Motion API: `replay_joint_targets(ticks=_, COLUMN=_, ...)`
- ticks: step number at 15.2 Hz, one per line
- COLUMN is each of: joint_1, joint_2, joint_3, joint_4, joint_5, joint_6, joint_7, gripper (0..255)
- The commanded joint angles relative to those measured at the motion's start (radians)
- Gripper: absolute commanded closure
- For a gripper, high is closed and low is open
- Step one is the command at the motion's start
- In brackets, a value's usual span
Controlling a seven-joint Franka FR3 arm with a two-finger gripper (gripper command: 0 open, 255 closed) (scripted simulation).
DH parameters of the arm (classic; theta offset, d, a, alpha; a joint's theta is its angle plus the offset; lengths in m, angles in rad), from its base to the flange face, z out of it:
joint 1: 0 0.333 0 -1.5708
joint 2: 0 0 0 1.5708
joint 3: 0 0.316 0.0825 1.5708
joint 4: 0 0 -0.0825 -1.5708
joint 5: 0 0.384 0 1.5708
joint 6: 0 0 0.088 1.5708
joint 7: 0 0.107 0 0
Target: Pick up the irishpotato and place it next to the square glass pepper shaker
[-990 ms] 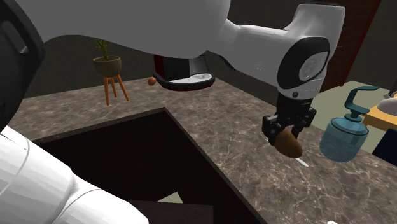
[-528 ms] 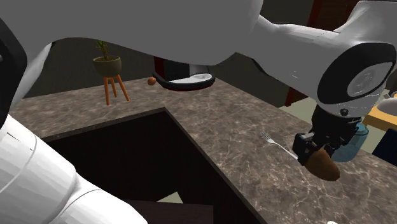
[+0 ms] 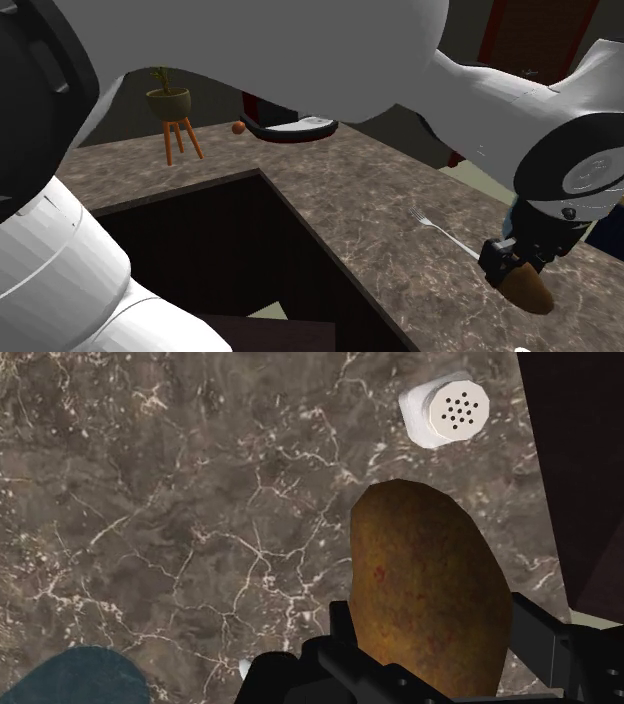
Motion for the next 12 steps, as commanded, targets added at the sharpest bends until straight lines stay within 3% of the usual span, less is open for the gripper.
replay_joint_targets(ticks=1, joint_1=0.002, joint_2=0.010, joint_3=-0.008, joint_4=-0.020, joint_5=0.009, joint_6=0.028, joint_7=-0.010, gripper=255)
replay_joint_targets(ticks=12, joint_1=0.023, joint_2=0.109, joint_3=-0.053, joint_4=-0.106, joint_5=0.109, joint_6=0.175, joint_7=-0.094, gripper=255)
